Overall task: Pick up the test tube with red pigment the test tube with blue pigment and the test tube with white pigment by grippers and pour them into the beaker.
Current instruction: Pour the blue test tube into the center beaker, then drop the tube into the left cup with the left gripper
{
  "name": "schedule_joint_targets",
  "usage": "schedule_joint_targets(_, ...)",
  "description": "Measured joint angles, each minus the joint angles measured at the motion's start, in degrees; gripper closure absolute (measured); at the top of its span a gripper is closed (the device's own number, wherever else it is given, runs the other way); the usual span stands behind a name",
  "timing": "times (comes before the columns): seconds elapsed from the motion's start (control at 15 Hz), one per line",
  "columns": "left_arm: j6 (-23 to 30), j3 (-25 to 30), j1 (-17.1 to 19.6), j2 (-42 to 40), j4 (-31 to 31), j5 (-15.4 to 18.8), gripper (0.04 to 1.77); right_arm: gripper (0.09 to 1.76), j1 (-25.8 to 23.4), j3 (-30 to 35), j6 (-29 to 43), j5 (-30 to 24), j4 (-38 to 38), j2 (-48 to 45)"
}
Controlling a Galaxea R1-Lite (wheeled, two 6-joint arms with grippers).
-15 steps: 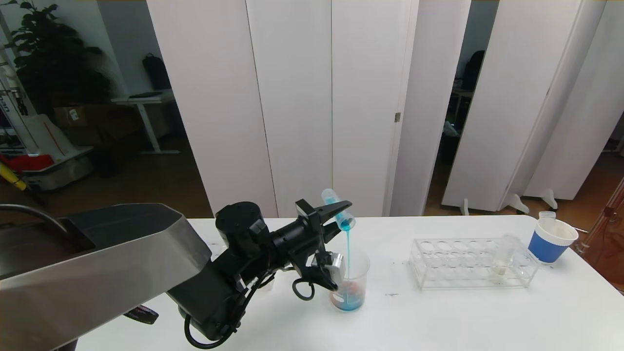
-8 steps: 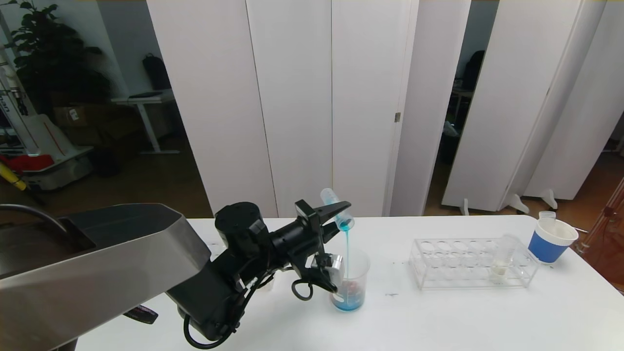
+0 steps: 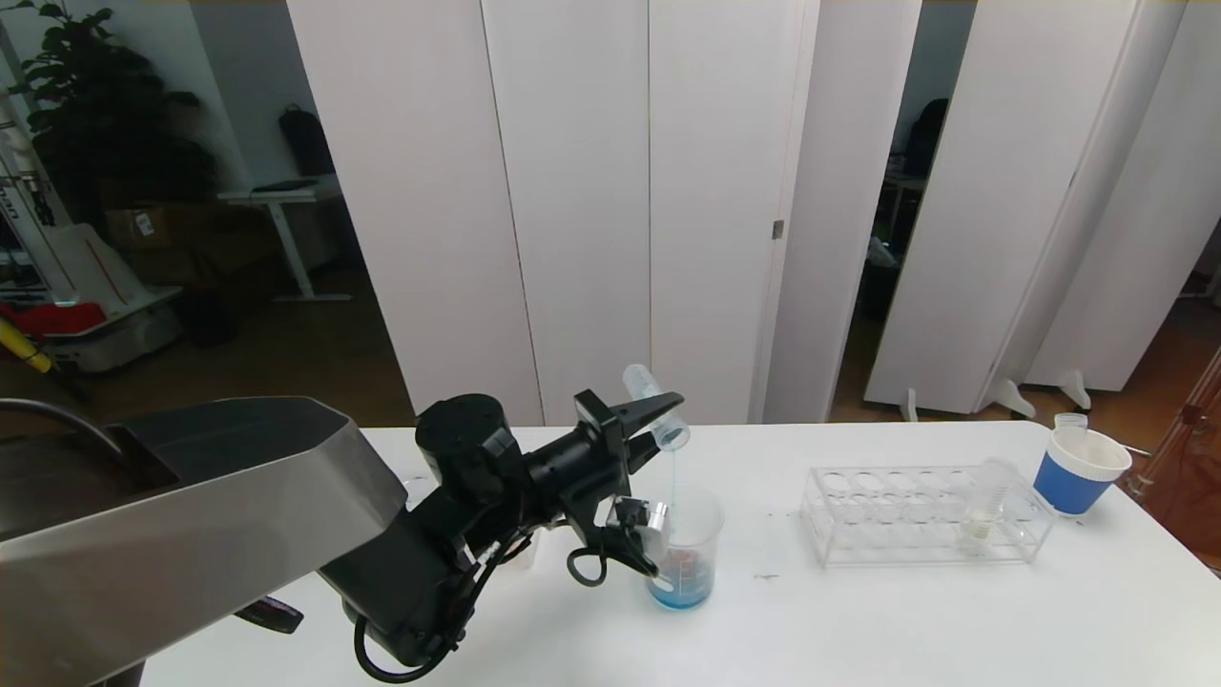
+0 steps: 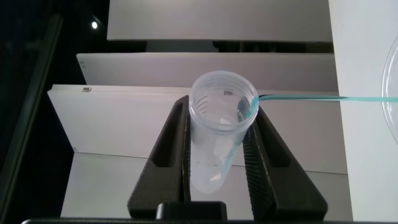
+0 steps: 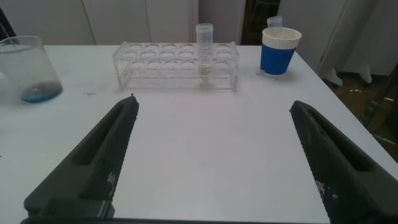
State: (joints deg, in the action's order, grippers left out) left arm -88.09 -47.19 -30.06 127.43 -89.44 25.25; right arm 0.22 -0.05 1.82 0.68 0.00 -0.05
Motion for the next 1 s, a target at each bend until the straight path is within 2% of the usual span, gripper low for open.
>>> schedule_joint_targets(0.87,0.2,2.2,0.3,-3.3,0.0,-0.9,1.23,0.10,0.0,0.0,0.0,0.0,0.0,0.0)
schedule_joint_targets(1.0,0.2,2.4,0.2,-4.1,0.0,-3.5,1.23,0.10,0.0,0.0,0.0,0.0,0.0,0.0)
